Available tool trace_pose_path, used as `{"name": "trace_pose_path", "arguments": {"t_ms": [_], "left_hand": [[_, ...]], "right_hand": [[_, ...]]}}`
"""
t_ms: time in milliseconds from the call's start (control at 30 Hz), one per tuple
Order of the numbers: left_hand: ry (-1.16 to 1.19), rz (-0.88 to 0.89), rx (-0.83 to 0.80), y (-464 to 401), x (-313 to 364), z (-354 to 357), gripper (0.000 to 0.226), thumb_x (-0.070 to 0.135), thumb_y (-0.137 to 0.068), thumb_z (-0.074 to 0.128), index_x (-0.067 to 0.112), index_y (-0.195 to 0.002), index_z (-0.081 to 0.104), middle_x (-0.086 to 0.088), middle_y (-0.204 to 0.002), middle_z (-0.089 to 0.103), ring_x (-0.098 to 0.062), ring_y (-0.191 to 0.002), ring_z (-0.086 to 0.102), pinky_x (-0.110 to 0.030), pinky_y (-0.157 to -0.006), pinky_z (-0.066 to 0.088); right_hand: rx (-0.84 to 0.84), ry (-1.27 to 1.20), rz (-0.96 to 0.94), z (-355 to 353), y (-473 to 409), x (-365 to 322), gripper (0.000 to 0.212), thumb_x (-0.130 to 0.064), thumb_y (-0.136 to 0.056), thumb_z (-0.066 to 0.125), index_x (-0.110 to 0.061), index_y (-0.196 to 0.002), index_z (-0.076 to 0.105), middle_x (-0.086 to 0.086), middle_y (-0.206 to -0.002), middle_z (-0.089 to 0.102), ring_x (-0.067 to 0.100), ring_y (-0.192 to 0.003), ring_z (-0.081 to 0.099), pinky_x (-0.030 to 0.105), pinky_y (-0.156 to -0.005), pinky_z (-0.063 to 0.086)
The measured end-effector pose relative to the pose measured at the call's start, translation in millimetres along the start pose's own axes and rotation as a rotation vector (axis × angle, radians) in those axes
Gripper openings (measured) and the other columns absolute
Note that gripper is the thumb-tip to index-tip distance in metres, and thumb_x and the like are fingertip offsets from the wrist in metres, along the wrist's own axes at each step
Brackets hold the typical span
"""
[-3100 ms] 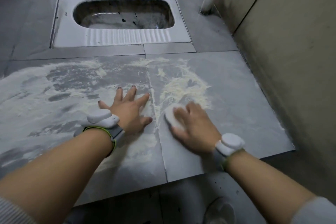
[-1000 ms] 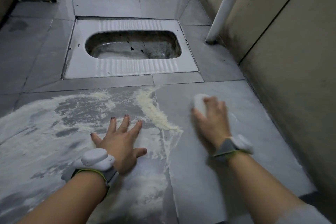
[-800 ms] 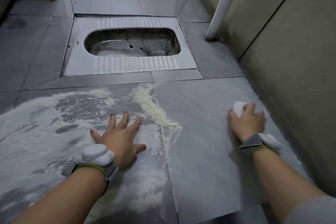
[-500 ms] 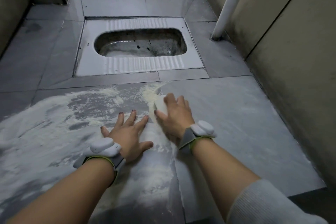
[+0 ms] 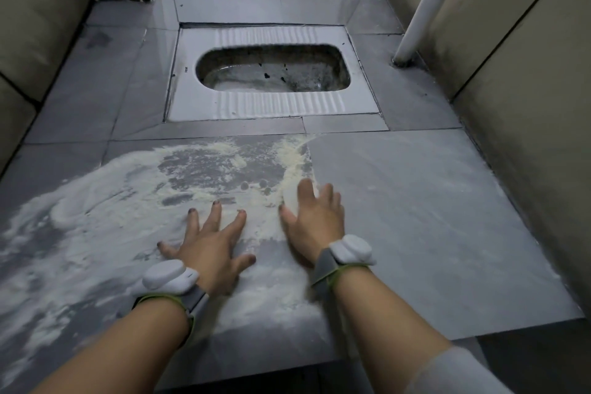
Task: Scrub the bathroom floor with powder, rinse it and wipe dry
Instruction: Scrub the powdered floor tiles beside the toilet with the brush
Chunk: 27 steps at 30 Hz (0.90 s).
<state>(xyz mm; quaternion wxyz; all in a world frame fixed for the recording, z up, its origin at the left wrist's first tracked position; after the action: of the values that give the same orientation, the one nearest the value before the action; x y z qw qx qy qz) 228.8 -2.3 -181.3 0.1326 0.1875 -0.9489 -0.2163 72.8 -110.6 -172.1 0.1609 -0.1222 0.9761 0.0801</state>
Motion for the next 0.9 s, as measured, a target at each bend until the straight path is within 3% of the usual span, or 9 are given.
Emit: {"name": "trace_pose_path", "arguments": {"t_ms": [100,167,300,367,500,567,733,900], "left_hand": [[-0.010,-0.001,0.010,-2.6,-1.9,1.0,0.078,0.069,-0.083,0.050,0.056,-0.144,0.003,0.011,-0.160,-0.012,-0.030,-0.146,-0.013,-0.077,-0.101,0.016],[-0.018,0.004,0.008,-4.8,-2.4,2.0,0.079,0.069,-0.083,0.050,0.056,-0.144,0.003,0.011,-0.160,-0.011,-0.030,-0.146,-0.013,-0.077,-0.101,0.017],[-0.019,0.013,0.006,-7.1,-4.2,3.4,0.079,0.070,-0.082,0.050,0.056,-0.143,0.003,0.011,-0.160,-0.010,-0.031,-0.146,-0.012,-0.078,-0.099,0.018],[-0.020,0.016,0.015,-9.3,-7.1,4.3,0.080,0.071,-0.081,0.050,0.056,-0.143,0.002,0.012,-0.160,-0.010,-0.031,-0.146,-0.012,-0.079,-0.098,0.018],[-0.008,-0.001,0.008,-11.5,-8.3,4.8,0.079,0.072,-0.080,0.050,0.058,-0.142,0.004,0.013,-0.160,-0.009,-0.030,-0.146,-0.012,-0.080,-0.098,0.015],[0.004,0.001,-0.001,-9.1,-6.9,4.0,0.080,0.073,-0.079,0.050,0.058,-0.142,0.004,0.014,-0.160,-0.009,-0.030,-0.146,-0.012,-0.081,-0.098,0.014],[0.000,0.011,0.006,-6.9,-5.2,3.5,0.079,0.071,-0.081,0.051,0.057,-0.143,0.005,0.013,-0.160,-0.009,-0.030,-0.146,-0.013,-0.081,-0.097,0.013],[0.003,0.012,0.002,-7.8,-5.7,4.2,0.079,0.069,-0.081,0.052,0.057,-0.143,0.005,0.013,-0.160,-0.009,-0.030,-0.146,-0.014,-0.081,-0.097,0.013]], "right_hand": [[0.041,-0.131,-0.062,-15.1,-0.6,3.2,0.047,-0.053,-0.090,0.051,-0.020,-0.120,0.038,0.016,-0.116,0.042,0.037,-0.107,0.041,0.043,-0.092,0.037],[0.115,-0.134,0.059,-31.0,2.0,38.5,0.048,-0.052,-0.088,0.054,-0.019,-0.120,0.040,0.019,-0.117,0.043,0.038,-0.109,0.042,0.044,-0.094,0.037],[0.095,-0.030,0.355,-31.4,31.8,90.5,0.049,-0.051,-0.089,0.050,-0.017,-0.121,0.036,0.022,-0.121,0.041,0.042,-0.111,0.041,0.046,-0.094,0.036],[0.083,0.032,0.304,-18.3,37.1,63.6,0.050,-0.051,-0.091,0.046,-0.019,-0.128,0.035,0.022,-0.124,0.040,0.041,-0.112,0.040,0.046,-0.094,0.036],[-0.066,-0.011,-0.019,10.2,30.3,-22.3,0.048,-0.051,-0.092,0.045,-0.024,-0.129,0.032,0.018,-0.126,0.037,0.038,-0.113,0.038,0.046,-0.093,0.035],[-0.057,-0.015,-0.093,1.8,29.7,-28.0,0.049,-0.051,-0.092,0.045,-0.023,-0.130,0.032,0.017,-0.124,0.038,0.037,-0.112,0.038,0.045,-0.092,0.035],[0.031,0.008,0.216,-17.7,27.4,55.9,0.056,-0.053,-0.090,0.047,-0.020,-0.133,0.033,0.020,-0.128,0.038,0.040,-0.114,0.039,0.045,-0.094,0.036],[0.054,0.113,0.089,4.2,23.1,1.9,0.044,-0.052,-0.092,0.043,-0.025,-0.127,0.037,0.018,-0.123,0.040,0.037,-0.108,0.040,0.043,-0.087,0.036]]}}
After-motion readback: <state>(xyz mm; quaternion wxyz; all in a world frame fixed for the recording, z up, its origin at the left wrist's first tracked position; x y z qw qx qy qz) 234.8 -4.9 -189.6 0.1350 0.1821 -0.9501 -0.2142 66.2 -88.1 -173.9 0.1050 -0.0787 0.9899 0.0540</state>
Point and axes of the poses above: each hand's wrist, its own y-axis away from the middle knuckle, its own z-axis out of the palm, x = y × z, the point moved 7 cm from there along -y, towards the middle knuckle
